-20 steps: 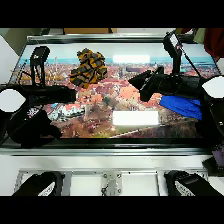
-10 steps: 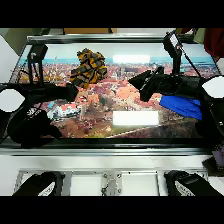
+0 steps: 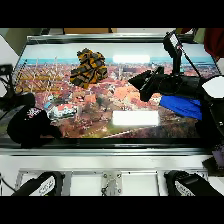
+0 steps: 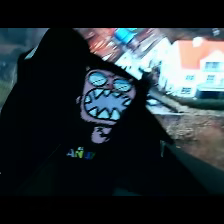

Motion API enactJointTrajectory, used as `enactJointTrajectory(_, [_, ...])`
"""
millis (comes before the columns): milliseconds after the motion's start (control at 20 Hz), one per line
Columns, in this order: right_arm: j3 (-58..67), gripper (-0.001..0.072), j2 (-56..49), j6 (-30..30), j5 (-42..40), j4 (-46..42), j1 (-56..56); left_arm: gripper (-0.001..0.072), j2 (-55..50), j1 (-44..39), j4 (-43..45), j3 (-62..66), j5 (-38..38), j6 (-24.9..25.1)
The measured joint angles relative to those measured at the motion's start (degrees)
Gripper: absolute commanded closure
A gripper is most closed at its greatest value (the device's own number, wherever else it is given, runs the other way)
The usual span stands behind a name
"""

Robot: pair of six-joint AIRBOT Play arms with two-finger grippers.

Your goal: Fold the clothes and pants, and hang the long-sleeved shirts on hangers.

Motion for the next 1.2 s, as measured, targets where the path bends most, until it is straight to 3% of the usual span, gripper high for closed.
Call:
enactJointTrajectory(150, [0.0, 0.0688, 0.0, 0.0, 0.0, 0.0, 0.0, 0.0003, -5.0, 5.8, 0.7, -5.7, 1.5, 0.0])
enactJointTrajectory(200, [0.0, 0.0688, 0.0, 0.0, 0.0, 0.0, 0.0, 0.0120, -6.2, 6.9, 0.9, -7.7, 2.3, 0.2])
enactJointTrajectory(250, [0.0, 0.0688, 0.0, 0.0, 0.0, 0.0, 0.0, 0.0489, -7.3, 7.7, 1.1, -9.6, 3.1, 0.2])
enactJointTrajectory(300, [0.0, 0.0688, 0.0, 0.0, 0.0, 0.0, 0.0, 0.0685, -7.9, 8.2, 1.3, -11.1, 3.6, 0.2])
enactJointTrajectory(500, [0.0, 0.0688, 0.0, 0.0, 0.0, 0.0, 0.0, 0.0687, -5.7, 7.2, 1.5, -12.4, 4.9, 0.2])
enactJointTrajectory(700, [0.0, 0.0688, 0.0, 0.0, 0.0, 0.0, 0.0, 0.0687, 4.7, -0.7, 1.1, -3.8, 2.1, 0.1])
enactJointTrajectory(1000, [0.0, 0.0689, 0.1, 0.1, 0.4, 5.3, -0.1, 0.0687, 21.3, -24.5, -1.5, 11.0, -0.9, -4.2])
enactJointTrajectory(1200, [0.0, 0.0689, 2.0, 3.1, -4.2, 6.3, -3.4, 0.0687, 24.2, -43.3, -3.4, 17.0, 0.7, -7.7])
